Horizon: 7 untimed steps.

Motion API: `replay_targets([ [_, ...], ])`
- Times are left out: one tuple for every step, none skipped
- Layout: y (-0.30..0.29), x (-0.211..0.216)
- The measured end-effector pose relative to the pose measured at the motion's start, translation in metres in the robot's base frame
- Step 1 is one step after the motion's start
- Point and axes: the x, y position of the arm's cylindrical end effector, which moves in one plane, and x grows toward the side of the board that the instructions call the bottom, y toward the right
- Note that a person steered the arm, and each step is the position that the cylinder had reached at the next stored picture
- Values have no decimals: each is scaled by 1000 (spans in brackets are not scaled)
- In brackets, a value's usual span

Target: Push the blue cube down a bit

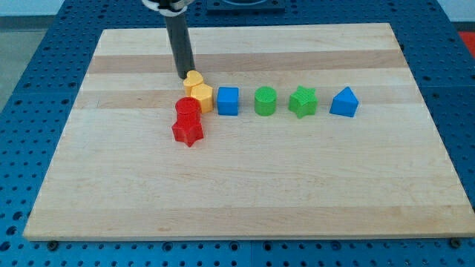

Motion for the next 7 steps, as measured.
replay_targets([
  [35, 0],
  [59, -2],
  [59, -3],
  [59, 21],
  [59, 45],
  [59, 62],
  [59, 71],
])
